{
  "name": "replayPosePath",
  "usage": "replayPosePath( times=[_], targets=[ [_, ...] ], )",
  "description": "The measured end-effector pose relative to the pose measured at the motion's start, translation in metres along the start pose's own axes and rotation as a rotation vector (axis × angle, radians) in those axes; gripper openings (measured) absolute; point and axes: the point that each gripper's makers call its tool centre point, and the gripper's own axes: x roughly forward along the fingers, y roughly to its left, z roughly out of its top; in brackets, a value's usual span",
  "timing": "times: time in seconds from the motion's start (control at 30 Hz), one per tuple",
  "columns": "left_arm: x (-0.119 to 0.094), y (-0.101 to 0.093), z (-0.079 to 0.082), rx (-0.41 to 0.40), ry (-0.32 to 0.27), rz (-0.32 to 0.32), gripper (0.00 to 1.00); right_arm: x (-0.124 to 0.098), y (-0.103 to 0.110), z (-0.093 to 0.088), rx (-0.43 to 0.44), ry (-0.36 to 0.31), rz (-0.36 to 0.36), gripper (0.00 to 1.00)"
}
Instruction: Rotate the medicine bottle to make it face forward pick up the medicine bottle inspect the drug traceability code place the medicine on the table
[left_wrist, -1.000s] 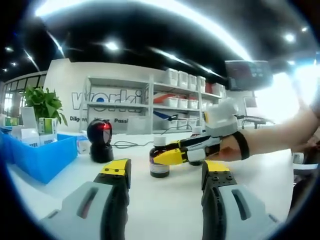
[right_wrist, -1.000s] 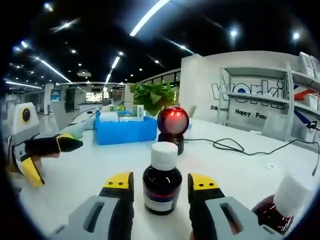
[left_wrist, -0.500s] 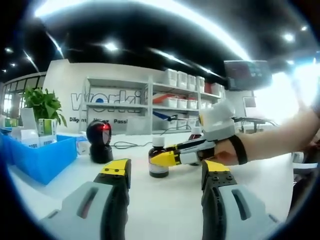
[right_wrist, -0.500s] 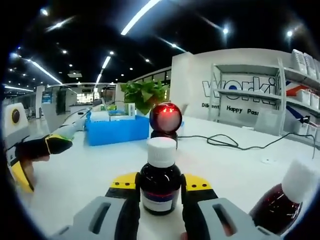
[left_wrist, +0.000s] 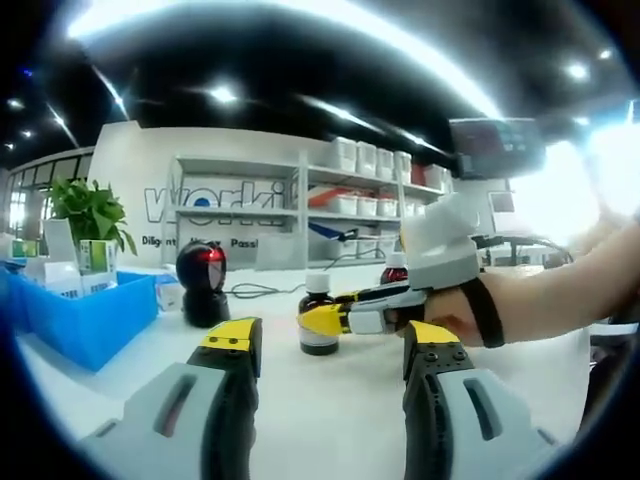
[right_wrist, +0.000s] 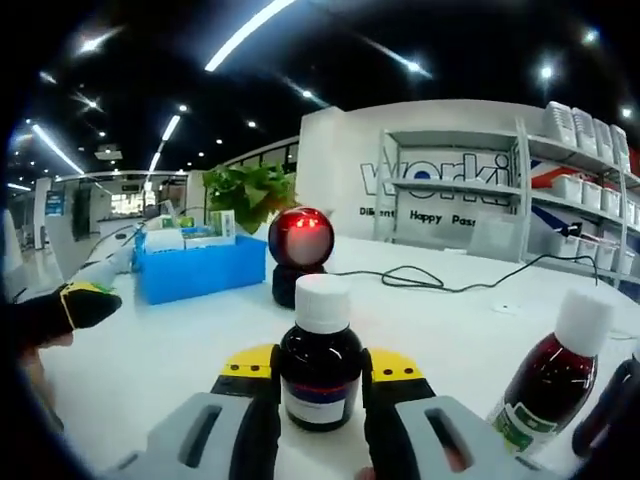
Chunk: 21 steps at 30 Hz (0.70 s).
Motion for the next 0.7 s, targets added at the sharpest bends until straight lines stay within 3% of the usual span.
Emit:
replayPosePath(
  times=[0.2,0.4,0.47,0.5,0.53,0.57,0.7],
  targets=[
    [0.0,0.002,0.0,0.003,0.0,0.012,0.48,-0.001,0.003,0.0,0.001,0.005,-0.071,0.27],
    [-0.001,0.002,0.0,-0.002,0.001,0.013,0.48,0.0,0.003,-0.001,0.015,0.015,-0.067,0.28],
    [0.0,0.0,0.0,0.0,0.003,0.008,0.48,0.0,0.005,-0.001,0.03,0.018,-0.037,0.28],
    [0.0,0.0,0.0,-0.001,0.003,0.006,0.48,0.002,0.006,0.0,0.081,0.007,-0.005,0.32],
    [0.0,0.0,-0.001,-0.001,0.004,0.005,0.48,0.001,0.012,0.004,0.123,-0.015,0.052,0.39],
    [0.0,0.0,0.0,0.0,0.004,0.006,0.48,-0.001,0.011,0.004,0.141,-0.022,0.055,0.46],
    [0.0,0.001,0.0,-0.002,0.004,0.01,0.48,-0.003,0.012,0.01,0.07,-0.055,0.138,0.47]
  ],
)
